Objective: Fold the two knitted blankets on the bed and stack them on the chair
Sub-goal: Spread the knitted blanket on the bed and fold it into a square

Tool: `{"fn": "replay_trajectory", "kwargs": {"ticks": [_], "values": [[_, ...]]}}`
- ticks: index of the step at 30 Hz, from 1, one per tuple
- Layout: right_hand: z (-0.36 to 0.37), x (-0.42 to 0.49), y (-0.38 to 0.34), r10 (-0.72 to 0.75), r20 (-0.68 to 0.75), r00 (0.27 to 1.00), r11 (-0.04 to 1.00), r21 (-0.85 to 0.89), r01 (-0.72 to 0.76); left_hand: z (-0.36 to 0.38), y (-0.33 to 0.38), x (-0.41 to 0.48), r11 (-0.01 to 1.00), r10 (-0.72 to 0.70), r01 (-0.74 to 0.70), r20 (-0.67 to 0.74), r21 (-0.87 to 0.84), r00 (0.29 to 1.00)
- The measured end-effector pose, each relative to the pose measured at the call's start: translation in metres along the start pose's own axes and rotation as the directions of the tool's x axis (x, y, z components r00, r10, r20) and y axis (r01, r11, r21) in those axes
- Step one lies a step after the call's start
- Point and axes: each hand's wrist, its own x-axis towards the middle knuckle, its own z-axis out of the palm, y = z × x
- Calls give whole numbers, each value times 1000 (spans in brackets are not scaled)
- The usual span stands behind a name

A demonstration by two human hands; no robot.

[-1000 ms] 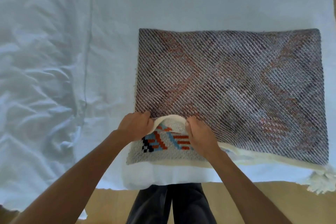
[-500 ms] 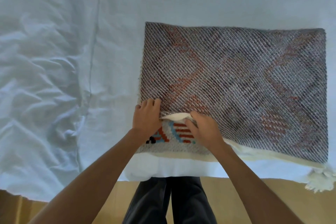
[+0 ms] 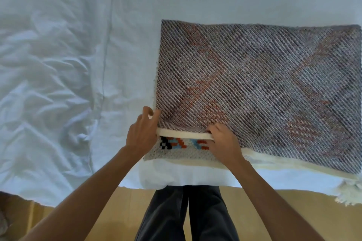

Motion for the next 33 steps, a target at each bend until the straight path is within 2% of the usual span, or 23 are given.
{"fn": "replay_trajectory", "kwargs": {"ticks": [3,5,6,8,10,11,13,14,16,18,20,22,24,26,28,30,31,33], "values": [[2,-1,1,13,-22,1000,1000,-6,-13,3,-2,-4,991,-118,121,60,-53,991],[5,-2,2,1,2,1000,1000,-21,-1,6,-3,-10,989,-78,94,141,-112,987],[5,-2,2,6,1,1000,1000,-12,-6,5,-4,-15,983,-23,46,131,-178,991],[5,-3,2,24,-40,999,1000,6,-24,2,-7,-24,947,72,-72,-10,-314,997],[8,-4,3,15,-74,997,1000,-19,-16,3,-13,-28,947,89,-116,-102,-301,991],[10,-4,3,6,-51,999,999,-43,-9,6,-15,-30,964,67,-81,-64,-253,996],[16,-6,2,32,75,997,995,-101,-24,20,-18,-30,985,-73,96,157,-145,985],[19,-7,2,54,133,990,990,-139,-35,28,-19,-29,975,-166,199,270,-100,948],[24,-8,0,89,179,980,980,-194,-53,39,-22,-29,937,-278,337,390,-90,878],[27,-8,-2,102,189,977,977,-206,-62,48,-26,-30,919,-256,353,416,-175,873],[29,-9,-5,76,188,979,980,-196,-38,49,-25,-33,887,-151,292,373,-357,915],[31,-11,-8,21,161,987,990,-141,2,44,-18,-37,774,-123,278,296,-569,947],[34,-14,-10,-38,105,994,994,-95,48,39,-17,-38,697,-132,297,291,-653,948],[37,-17,-8,-49,74,996,994,-92,55,35,-26,-37,772,-114,331,394,-542,912],[39,-18,-5,-15,86,996,992,-122,25,29,-39,-39,931,-157,312,564,-190,811],[42,-16,-2,16,147,989,982,-190,13,26,-47,-45,960,-270,255,616,116,740],[44,-15,-1,15,174,985,976,-217,24,28,-48,-47,957,-288,235,613,167,736],[48,-13,-4,-5,209,978,970,-237,55,34,-45,-49,962,-274,209,574,177,772]]}}
